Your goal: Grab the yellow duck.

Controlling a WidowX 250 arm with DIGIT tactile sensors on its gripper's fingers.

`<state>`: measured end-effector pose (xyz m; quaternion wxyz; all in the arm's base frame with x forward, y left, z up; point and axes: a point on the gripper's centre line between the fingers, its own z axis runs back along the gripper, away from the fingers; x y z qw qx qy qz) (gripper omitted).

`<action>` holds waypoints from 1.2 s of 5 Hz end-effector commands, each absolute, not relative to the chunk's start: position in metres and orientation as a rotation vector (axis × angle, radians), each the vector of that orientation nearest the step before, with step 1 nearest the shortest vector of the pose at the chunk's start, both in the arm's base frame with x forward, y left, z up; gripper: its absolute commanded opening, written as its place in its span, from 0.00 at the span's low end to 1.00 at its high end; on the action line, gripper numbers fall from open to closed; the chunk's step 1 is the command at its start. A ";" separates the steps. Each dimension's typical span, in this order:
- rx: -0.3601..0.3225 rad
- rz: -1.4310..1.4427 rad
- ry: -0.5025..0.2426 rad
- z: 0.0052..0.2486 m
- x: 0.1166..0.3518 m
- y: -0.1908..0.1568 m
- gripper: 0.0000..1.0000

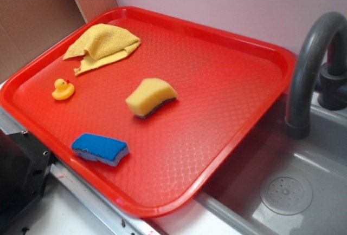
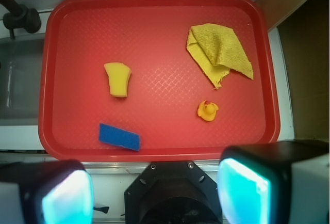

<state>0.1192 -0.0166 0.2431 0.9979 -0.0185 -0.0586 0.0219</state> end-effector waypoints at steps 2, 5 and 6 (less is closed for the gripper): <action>-0.004 0.153 -0.150 0.217 0.138 0.033 1.00; 0.059 0.057 -0.108 0.145 0.156 0.075 1.00; 0.080 0.025 -0.083 0.126 0.161 0.059 1.00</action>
